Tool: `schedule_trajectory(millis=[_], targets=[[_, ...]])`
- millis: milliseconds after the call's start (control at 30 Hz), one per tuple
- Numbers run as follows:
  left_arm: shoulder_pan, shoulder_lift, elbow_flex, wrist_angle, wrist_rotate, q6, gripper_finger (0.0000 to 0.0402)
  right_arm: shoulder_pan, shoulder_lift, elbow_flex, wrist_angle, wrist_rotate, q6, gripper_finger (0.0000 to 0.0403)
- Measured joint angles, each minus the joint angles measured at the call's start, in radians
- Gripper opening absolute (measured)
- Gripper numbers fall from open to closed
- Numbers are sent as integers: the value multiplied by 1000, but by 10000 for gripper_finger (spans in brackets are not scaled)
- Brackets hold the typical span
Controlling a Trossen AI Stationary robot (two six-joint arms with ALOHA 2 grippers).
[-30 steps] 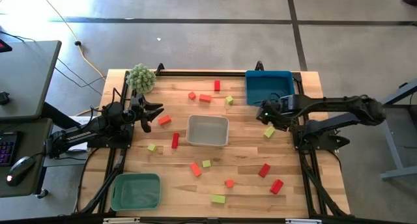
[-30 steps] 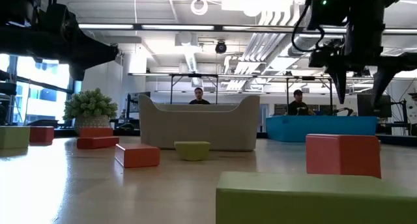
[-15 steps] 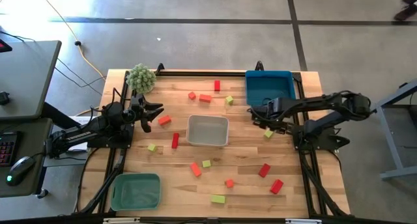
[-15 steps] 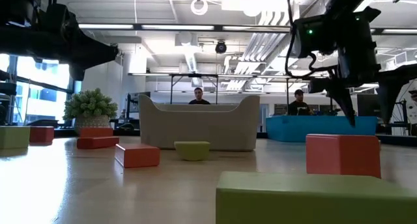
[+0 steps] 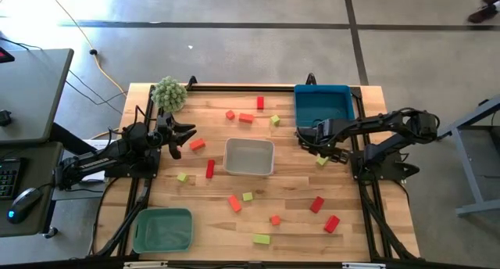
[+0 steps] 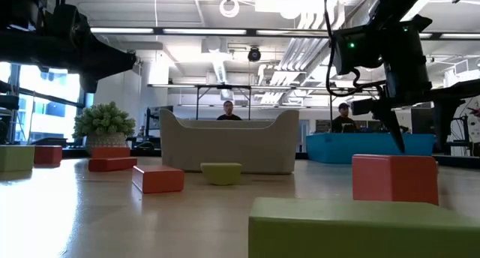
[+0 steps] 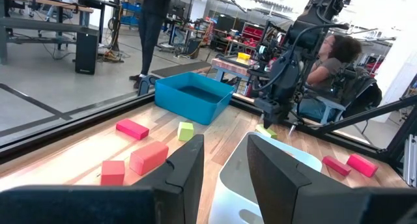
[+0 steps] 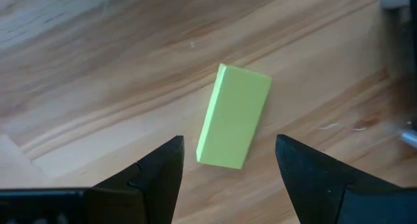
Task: Sort & place blocks by color
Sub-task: Put the green block into the blue bin
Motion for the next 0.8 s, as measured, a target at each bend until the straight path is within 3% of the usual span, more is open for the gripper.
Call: schedule_trajectory(millis=[467,800], targets=[[0,0,0,0,0,0,106,41,0,-72,51,40,116,232],[0,0,0,0,0,0,106,55,-4,-148,193,82,188,232]])
